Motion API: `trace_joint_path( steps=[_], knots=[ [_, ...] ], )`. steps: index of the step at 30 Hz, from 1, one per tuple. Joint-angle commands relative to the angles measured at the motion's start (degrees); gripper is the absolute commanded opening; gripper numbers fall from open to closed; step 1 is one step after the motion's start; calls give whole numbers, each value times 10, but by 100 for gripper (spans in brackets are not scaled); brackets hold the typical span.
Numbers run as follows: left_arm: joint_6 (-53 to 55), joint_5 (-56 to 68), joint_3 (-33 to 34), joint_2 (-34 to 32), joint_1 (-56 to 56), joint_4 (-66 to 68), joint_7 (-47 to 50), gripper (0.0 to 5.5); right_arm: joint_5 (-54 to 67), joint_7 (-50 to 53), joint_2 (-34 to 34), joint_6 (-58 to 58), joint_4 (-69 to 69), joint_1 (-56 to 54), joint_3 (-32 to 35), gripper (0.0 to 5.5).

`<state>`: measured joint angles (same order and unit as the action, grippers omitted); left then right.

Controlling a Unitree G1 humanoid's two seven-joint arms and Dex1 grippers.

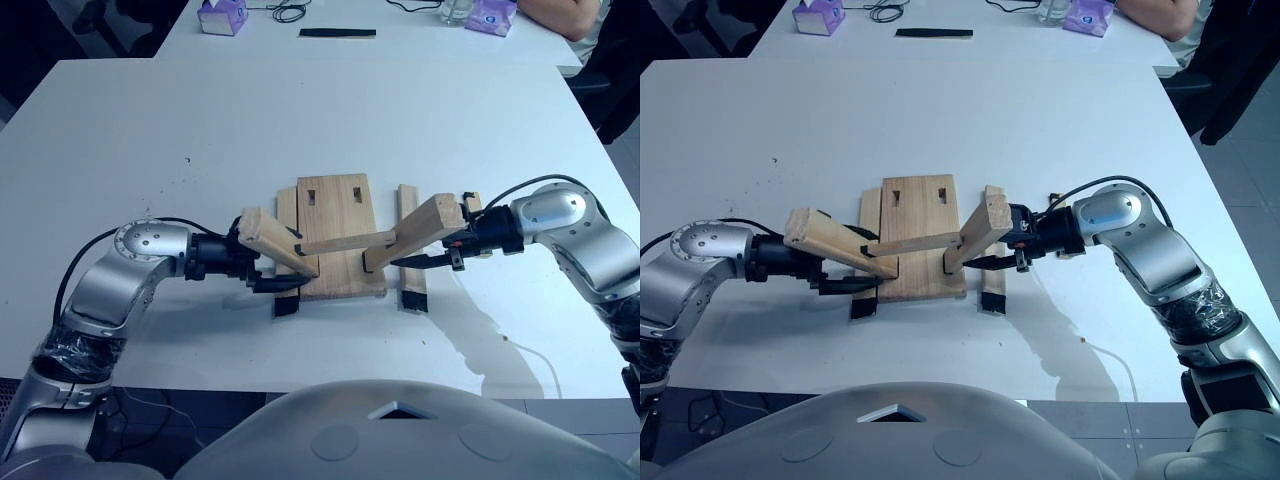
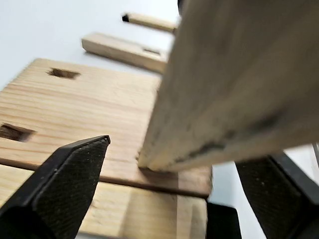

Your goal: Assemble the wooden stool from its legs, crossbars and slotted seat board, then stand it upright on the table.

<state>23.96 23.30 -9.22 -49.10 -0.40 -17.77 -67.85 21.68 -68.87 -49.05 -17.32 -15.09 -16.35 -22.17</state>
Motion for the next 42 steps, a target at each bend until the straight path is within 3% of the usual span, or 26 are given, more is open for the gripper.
trace_joint_path(
  steps=[1, 6, 13, 20, 30, 42],
  knots=[
    [-46, -39, -2, -19, 15, 26, -7, 437, -36, -15, -5, -31, 9, 34, -38, 200],
    [-82, -53, 15, -22, 31, 53, -8, 437, -35, -14, -5, -32, 5, 37, -37, 200],
    [-53, 7, 72, -41, 39, 40, -36, 437, -35, -11, -4, -31, 4, 38, -34, 200],
    [-20, 21, 52, -19, 50, -60, -10, 437, -34, -8, 2, -35, -3, 36, -38, 200],
    [41, 56, 49, 22, 18, -77, 40, 437, -37, -3, 8, -36, -3, 39, -39, 200],
    [11, 9, 28, -6, 56, -47, 22, 437, -36, 3, 9, -39, -7, 45, -36, 200]
  ],
)
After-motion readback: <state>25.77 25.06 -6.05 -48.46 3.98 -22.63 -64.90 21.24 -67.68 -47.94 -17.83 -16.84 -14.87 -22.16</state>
